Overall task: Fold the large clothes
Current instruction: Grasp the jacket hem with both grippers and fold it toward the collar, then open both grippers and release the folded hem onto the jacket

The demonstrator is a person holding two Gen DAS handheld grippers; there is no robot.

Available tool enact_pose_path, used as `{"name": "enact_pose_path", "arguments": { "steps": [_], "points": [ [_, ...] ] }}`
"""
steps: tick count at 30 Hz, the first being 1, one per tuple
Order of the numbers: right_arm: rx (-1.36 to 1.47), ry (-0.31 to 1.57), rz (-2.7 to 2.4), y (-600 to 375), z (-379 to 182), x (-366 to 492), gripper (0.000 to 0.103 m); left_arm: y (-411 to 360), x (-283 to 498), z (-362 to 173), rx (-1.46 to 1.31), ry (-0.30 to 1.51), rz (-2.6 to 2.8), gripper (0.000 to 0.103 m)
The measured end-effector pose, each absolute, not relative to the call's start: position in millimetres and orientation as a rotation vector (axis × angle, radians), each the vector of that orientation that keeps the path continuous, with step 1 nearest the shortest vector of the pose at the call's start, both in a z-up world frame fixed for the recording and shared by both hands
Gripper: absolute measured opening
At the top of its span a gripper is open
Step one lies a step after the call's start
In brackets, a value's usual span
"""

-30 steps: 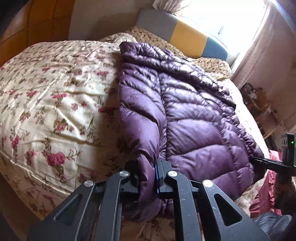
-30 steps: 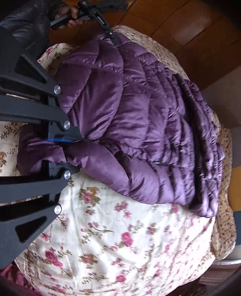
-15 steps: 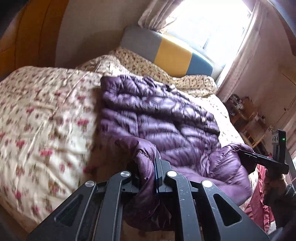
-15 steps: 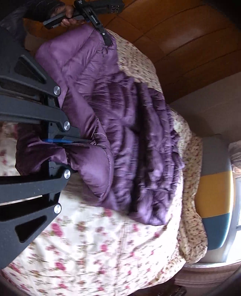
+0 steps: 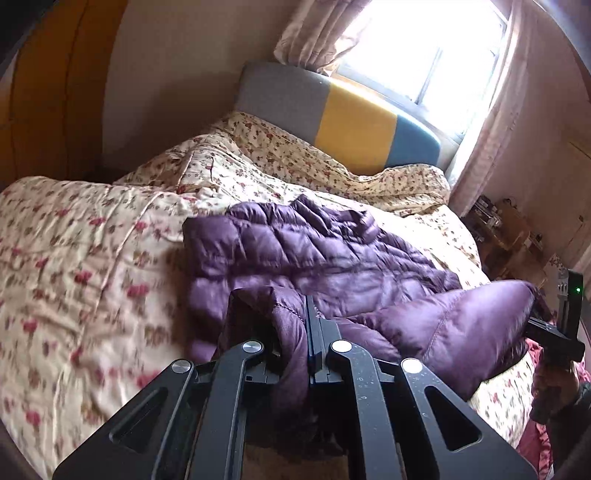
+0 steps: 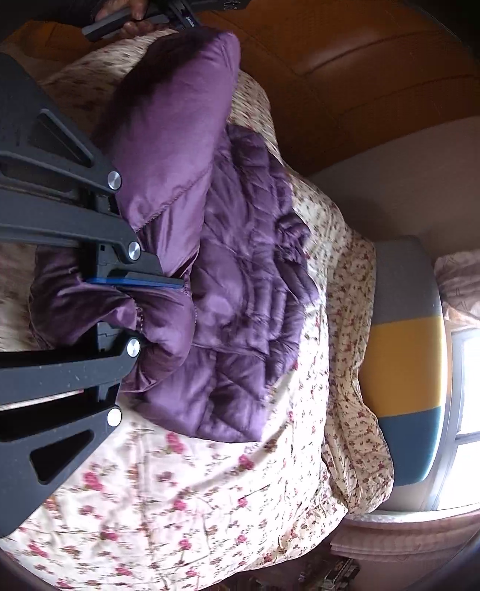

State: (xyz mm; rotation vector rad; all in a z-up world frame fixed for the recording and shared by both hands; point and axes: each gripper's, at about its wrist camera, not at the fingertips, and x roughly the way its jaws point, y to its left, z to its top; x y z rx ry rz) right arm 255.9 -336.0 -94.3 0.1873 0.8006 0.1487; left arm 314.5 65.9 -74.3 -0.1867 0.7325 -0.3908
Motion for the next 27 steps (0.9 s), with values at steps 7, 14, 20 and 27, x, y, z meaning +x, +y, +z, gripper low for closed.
{"name": "enact_pose_path", "arguments": {
  "steps": [7,14,20,27],
  "points": [
    [0.199,0.781,0.096,-344,-93,325,0.009,58,385,-83,-0.181,0.766,-0.342,0.007],
    [0.195,0.829,0.033,-342,-115,394,0.009,52,455,-101,-0.188,0.817,-0.263,0.007],
    [0.203,0.882,-0.009,-348,-148,423,0.017,48,496,-131,-0.206,0.894,-0.223,0.007],
    [0.243,0.881,0.011,-352,-149,432,0.053,65,504,-133,-0.337,0.907,-0.249,0.029]
  ]
}}
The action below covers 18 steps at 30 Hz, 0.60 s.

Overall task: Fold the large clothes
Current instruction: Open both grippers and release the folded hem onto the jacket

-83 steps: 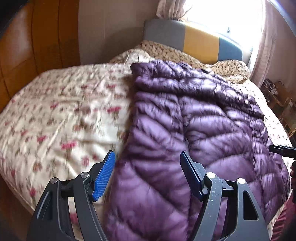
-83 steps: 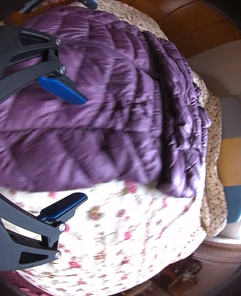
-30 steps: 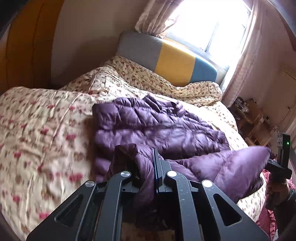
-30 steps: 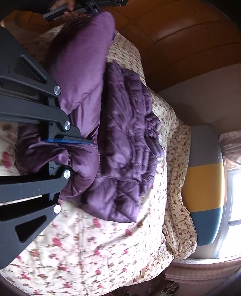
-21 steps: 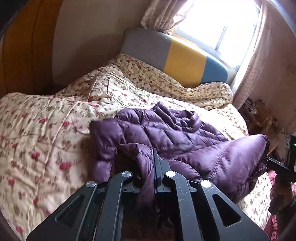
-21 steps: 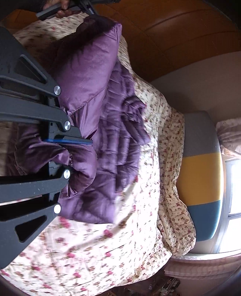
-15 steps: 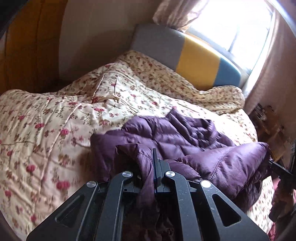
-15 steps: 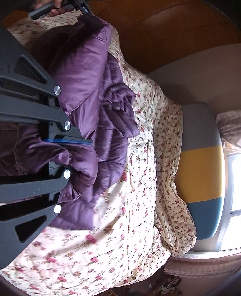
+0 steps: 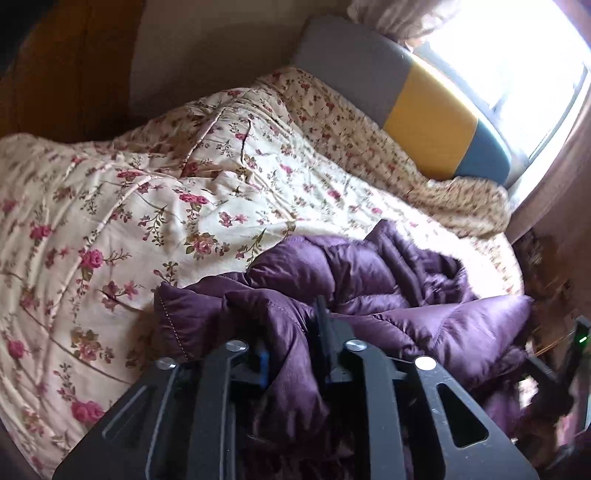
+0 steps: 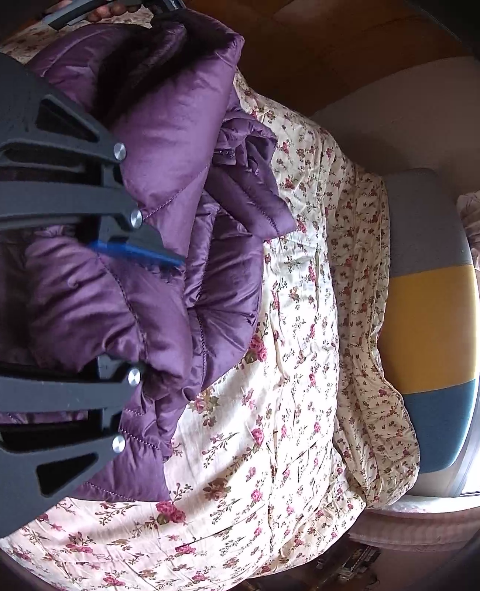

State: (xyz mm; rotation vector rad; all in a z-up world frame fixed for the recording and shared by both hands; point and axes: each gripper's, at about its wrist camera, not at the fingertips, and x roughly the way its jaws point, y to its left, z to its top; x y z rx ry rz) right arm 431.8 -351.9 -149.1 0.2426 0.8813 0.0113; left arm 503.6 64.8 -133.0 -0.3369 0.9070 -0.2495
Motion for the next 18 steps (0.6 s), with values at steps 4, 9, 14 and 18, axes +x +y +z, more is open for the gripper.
{"name": "enact_pose_path", "arguments": {
  "steps": [4,9,14,18],
  "points": [
    [0.312,0.851,0.057,-352,-127,428,0.075,79,496,-118,-0.383,0.862,-0.25,0.068],
    [0.388,0.841,0.12,-356,-97,428,0.092,110,481,-102,-0.441,0.785,-0.176,0.087],
    [0.436,0.823,0.159,-360,-73,411,0.098,116,453,-114,-0.412,0.824,-0.203,0.087],
    [0.416,0.801,0.165,-361,-66,384,0.101,116,429,-136,-0.435,0.876,-0.235,0.087]
  ]
}}
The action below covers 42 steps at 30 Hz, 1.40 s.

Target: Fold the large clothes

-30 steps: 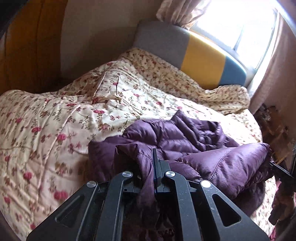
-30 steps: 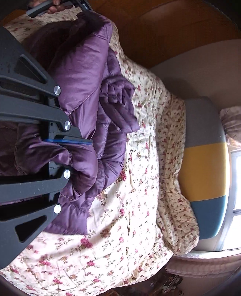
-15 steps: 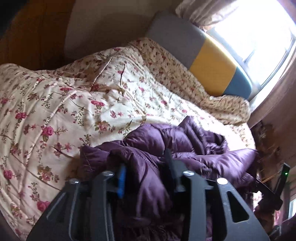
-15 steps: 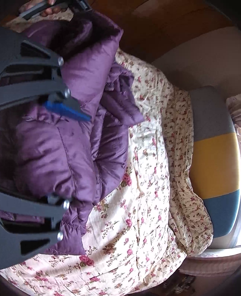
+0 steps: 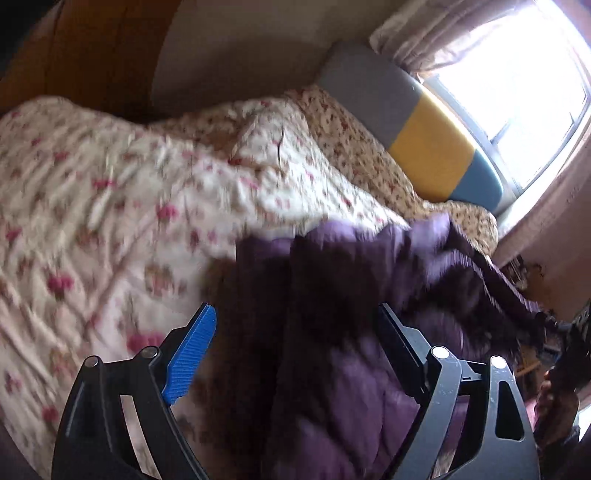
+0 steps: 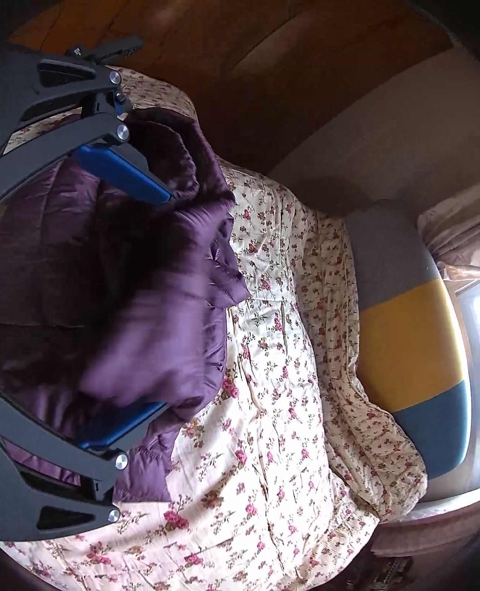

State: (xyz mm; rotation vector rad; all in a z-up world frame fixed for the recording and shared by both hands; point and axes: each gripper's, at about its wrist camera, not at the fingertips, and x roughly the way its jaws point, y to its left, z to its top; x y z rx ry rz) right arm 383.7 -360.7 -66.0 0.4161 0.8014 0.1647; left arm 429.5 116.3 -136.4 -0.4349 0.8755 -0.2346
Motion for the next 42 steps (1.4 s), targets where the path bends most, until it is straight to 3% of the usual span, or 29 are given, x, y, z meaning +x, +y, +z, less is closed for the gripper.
{"name": "enact_pose_path", "arguments": {
  "steps": [5,10,11,13,14,15,16,18,21,42],
  "points": [
    [0.339,0.815,0.101,-366,-82,341,0.101,114,402,-156,-0.475,0.912,-0.272,0.087],
    [0.401,0.917,0.015,-383,-136,302,0.101,110,396,-176,-0.526,0.965,-0.291,0.086],
    [0.425,0.936,0.003,-386,-148,296,0.101,110,395,-178,-0.537,0.969,-0.299,0.085],
    [0.465,0.949,-0.007,-388,-165,289,0.1,107,394,-182,-0.54,0.976,-0.317,0.068],
    [0.482,0.952,0.004,-387,-172,288,0.093,106,393,-182,-0.535,0.978,-0.322,0.064],
    [0.481,0.953,0.007,-387,-174,288,0.074,104,391,-182,-0.529,0.977,-0.333,0.053],
    [0.47,0.951,-0.002,-386,-174,288,0.066,104,390,-181,-0.521,0.976,-0.339,0.045],
    [0.471,0.938,0.015,-386,-166,287,0.03,101,384,-176,-0.499,0.967,-0.355,0.033],
    [0.418,0.927,0.029,-386,-152,280,0.016,98,376,-169,-0.473,0.958,-0.368,0.024],
    [0.215,0.991,0.037,-345,-129,93,0.014,125,194,-166,-0.414,0.968,-0.457,0.023]
  ]
}}
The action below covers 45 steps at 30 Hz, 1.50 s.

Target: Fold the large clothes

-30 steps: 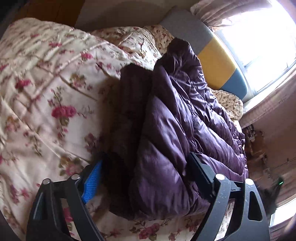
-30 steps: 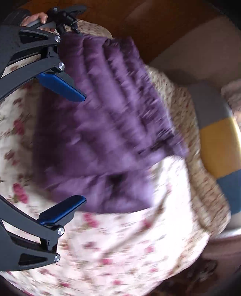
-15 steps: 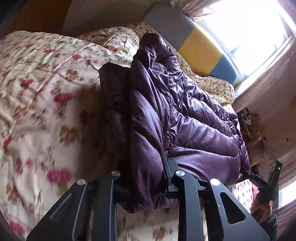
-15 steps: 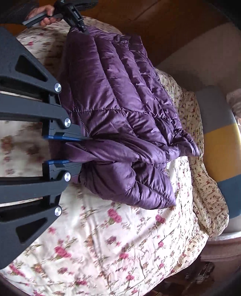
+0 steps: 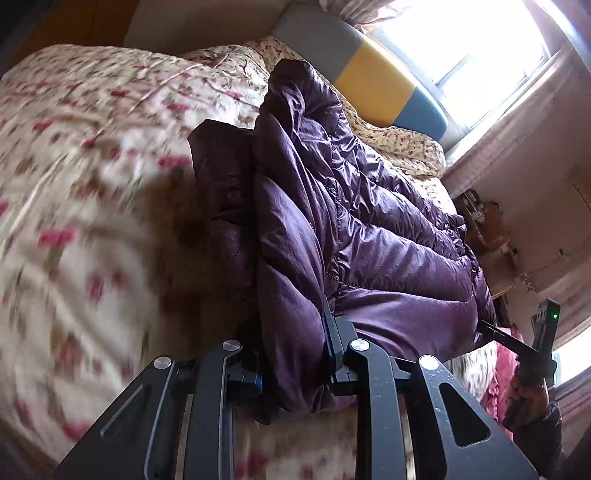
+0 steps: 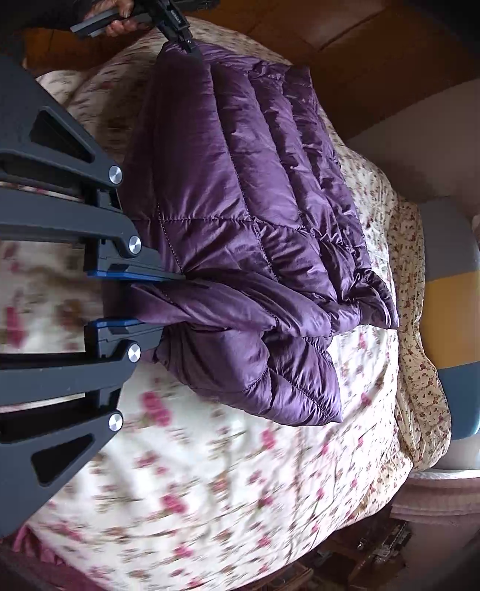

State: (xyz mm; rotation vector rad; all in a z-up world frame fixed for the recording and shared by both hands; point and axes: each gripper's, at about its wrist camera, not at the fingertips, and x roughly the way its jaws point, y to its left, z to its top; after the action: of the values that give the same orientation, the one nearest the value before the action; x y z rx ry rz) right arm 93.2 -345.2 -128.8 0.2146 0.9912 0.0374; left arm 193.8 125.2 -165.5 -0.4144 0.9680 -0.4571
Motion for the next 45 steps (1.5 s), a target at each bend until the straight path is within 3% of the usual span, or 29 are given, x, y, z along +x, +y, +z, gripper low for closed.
{"name": "enact_pose_path", "arguments": {
  "steps": [8,10,11,12,13,16,21,25,32,34,36,37,38,45],
  "points": [
    [0.127,1.033,0.021,-326,-132,43,0.014,136,139,-171,-0.424,0.992,-0.452,0.023],
    [0.108,1.046,0.009,-325,-131,39,0.024,137,133,-167,-0.427,1.002,-0.453,0.024],
    [0.093,1.049,-0.005,-326,-130,39,0.038,138,131,-164,-0.417,0.998,-0.438,0.03],
    [0.091,1.043,-0.008,-327,-128,39,0.06,141,130,-161,-0.413,0.997,-0.425,0.046],
    [0.085,1.032,-0.009,-328,-124,37,0.067,145,129,-156,-0.421,0.989,-0.421,0.062],
    [0.079,1.004,-0.026,-335,-109,38,0.067,155,132,-135,-0.43,0.928,-0.392,0.066],
    [0.142,0.929,-0.035,-349,-82,66,0.079,164,172,-117,-0.474,0.895,-0.352,0.066],
    [0.216,0.915,-0.046,-354,-84,119,0.079,157,211,-116,-0.515,0.904,-0.334,0.066],
    [0.325,0.987,-0.08,-362,-114,200,0.073,133,269,-123,-0.553,0.966,-0.3,0.062],
    [0.361,1.013,-0.066,-364,-124,210,0.057,125,279,-129,-0.532,0.998,-0.275,0.047],
    [0.35,1.02,-0.047,-359,-128,215,0.027,120,284,-134,-0.497,1.016,-0.248,0.031],
    [0.321,1.005,-0.049,-354,-127,212,0.02,116,285,-136,-0.473,1.02,-0.245,0.022],
    [0.285,0.985,-0.061,-350,-124,209,0.012,112,286,-136,-0.444,1.014,-0.234,0.02],
    [0.069,0.911,-0.197,-329,-120,205,0.007,86,293,-133,-0.231,0.958,-0.155,0.015]
  ]
}}
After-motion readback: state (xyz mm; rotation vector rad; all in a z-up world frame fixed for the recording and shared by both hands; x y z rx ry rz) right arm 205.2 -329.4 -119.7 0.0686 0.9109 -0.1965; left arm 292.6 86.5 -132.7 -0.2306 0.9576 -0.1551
